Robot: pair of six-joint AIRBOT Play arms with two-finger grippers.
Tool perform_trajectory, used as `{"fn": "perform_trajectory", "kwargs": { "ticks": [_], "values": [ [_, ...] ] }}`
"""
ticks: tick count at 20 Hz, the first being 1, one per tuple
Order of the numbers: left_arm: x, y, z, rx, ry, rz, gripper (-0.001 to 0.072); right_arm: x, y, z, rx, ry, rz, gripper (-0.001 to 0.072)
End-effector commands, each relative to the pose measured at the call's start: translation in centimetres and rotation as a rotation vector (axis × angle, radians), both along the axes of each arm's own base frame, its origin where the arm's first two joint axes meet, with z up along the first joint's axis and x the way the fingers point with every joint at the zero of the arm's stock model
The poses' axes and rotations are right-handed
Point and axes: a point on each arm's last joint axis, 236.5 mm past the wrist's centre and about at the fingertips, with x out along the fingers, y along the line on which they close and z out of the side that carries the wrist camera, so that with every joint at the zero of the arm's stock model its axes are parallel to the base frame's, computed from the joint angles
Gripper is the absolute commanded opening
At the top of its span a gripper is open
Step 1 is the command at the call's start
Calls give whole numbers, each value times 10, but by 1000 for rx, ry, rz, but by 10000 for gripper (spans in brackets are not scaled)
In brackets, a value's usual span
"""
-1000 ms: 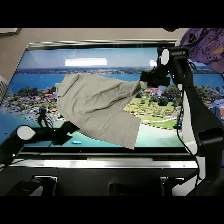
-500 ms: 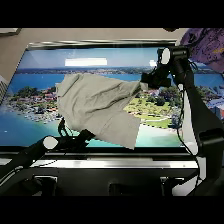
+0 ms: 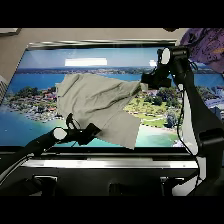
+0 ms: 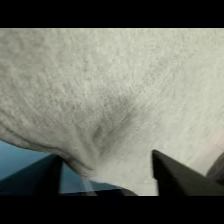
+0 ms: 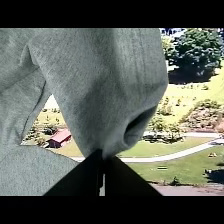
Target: Fold the clothes and pants, and hang the long-sleeved shirts on hangers.
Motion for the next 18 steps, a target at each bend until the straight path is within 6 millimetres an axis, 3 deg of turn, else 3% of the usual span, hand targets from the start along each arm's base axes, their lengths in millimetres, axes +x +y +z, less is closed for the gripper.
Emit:
{"fn": "perform_trajectory", "kwargs": {
  "ticks": [1, 2, 4, 6, 7, 9, 11, 12, 14, 15, 17, 18],
  "values": [
    [-2, -6, -2, 4, 12, -49, 218, -2, 0, 0, -2, 6, 2, 32],
    [1, -7, 1, 3, -7, -62, 29, -2, 0, 1, -2, 6, 2, 32],
    [15, -9, 22, -4, -95, -119, 22, 1, 0, 10, 0, -28, 18, 32],
    [44, -1, 63, 18, -280, -203, 20, 12, 0, 34, 2, -129, 33, 32],
    [63, 14, 90, 63, -375, -229, 20, 18, -4, 54, -6, -201, 27, 32],
    [99, 58, 154, 168, -533, -218, 20, 32, -17, 114, -40, -413, 21, 32],
    [127, 122, 244, 307, -702, -139, 19, 34, -36, 193, -101, -654, 17, 32],
    [132, 153, 293, 379, -794, -89, 20, 27, -48, 234, -133, -763, 3, 32],
    [119, 208, 402, 522, -995, 32, 20, -8, -69, 312, -191, -950, -17, 32],
    [101, 228, 455, 583, -1091, 94, 20, -34, -77, 345, -205, -1020, -21, 32],
    [52, 252, 535, 678, -1239, 189, 20, -89, -89, 400, -205, -1142, -26, 32],
    [26, 257, 562, 717, -1291, 221, 20, -117, -94, 423, -192, -1200, -39, 32]
  ]
}}
